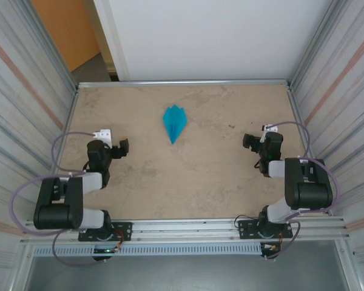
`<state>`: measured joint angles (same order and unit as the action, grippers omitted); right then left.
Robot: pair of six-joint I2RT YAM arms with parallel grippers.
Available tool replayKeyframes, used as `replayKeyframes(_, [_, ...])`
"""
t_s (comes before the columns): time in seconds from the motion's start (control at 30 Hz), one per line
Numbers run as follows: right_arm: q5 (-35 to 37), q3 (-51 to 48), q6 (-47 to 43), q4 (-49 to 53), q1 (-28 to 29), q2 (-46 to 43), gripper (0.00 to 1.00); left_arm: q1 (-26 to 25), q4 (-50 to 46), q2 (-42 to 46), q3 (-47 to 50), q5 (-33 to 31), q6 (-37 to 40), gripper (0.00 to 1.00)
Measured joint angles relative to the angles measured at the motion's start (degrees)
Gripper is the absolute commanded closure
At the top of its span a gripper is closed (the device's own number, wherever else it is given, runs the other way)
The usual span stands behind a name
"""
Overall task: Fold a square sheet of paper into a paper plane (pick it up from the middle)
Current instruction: Reset both arms
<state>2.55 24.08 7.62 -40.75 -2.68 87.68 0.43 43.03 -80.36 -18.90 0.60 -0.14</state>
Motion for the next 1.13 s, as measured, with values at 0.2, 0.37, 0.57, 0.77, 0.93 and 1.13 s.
replayKeyframes(0.2, [-0.9,0.0,-0.9,-2.4,0.1,0.1,0.01,0.0,0.9,-5.4,-3.1,1.4,0.6,0.01])
replayKeyframes(0.37, [-1.1,0.0,-0.9,-2.8,0.1,0.2,0.01,-0.5,1.1,-6.4,-3.4,1.0,1.5,0.01])
replayKeyframes(0.57, [-1.1,0.0,-0.8,-3.0,0.1,0.2,0.01,-2.1,1.4,-6.4,-3.5,-0.2,2.4,0.01])
replayKeyframes(0.77, [-1.1,0.0,-0.9,-3.0,0.1,0.2,0.01,-2.1,1.4,-6.4,-3.5,-0.6,2.8,0.01])
replayKeyframes(0.93, [-1.1,0.0,-0.9,-3.0,0.1,0.2,0.01,-2.1,1.4,-6.4,-3.5,-0.6,3.0,0.01])
replayKeyframes(1.13, [-1.1,0.0,-0.9,-3.0,0.1,0.2,0.01,-2.1,1.2,-6.4,-4.3,-0.6,3.0,0.01])
